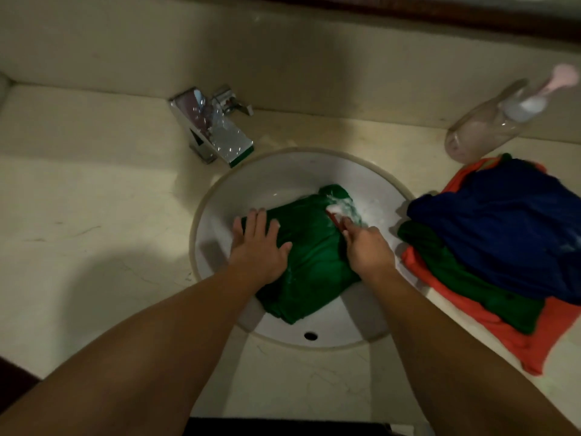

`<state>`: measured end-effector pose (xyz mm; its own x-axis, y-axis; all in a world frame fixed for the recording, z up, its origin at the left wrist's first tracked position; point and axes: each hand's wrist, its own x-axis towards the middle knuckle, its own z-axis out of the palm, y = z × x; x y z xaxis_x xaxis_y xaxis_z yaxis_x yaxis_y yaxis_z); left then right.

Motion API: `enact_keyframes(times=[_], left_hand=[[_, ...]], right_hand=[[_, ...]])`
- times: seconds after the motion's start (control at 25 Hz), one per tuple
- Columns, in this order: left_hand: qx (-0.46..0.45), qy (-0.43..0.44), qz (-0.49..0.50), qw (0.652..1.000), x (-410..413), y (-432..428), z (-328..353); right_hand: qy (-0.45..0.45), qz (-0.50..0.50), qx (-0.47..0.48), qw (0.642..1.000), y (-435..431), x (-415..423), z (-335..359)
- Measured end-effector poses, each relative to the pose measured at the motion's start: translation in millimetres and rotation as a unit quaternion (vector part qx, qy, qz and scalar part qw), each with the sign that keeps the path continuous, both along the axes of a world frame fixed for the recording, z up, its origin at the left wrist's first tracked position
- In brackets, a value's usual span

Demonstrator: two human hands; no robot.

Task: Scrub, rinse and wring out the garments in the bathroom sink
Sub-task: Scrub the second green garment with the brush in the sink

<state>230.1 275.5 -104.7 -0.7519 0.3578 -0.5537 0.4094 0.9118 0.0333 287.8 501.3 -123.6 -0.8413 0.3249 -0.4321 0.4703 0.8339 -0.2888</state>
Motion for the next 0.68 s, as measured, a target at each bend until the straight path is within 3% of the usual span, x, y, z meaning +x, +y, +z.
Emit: enact_keyframes(times=[0.12, 0.36, 0.6, 0.68], left_hand=[[0.113, 0.042, 0.004, 0.993, -3, 17, 29], [0.165, 0.088, 0.015, 0.982, -14, 63, 59], [0.161, 0.117, 0.025, 0.98, -18, 110, 78], [0.161, 0.108, 0.034, 0.981, -16, 108, 67]], right_hand=[[0.081, 0.04, -0.006, 0.996, 1, 8, 35], [0.239, 0.092, -0.012, 0.966, 75, -24, 111], [0.112, 0.124, -0.05, 0.985, 143, -100, 105], [0.071, 0.11, 0.029, 0.991, 146, -110, 97]])
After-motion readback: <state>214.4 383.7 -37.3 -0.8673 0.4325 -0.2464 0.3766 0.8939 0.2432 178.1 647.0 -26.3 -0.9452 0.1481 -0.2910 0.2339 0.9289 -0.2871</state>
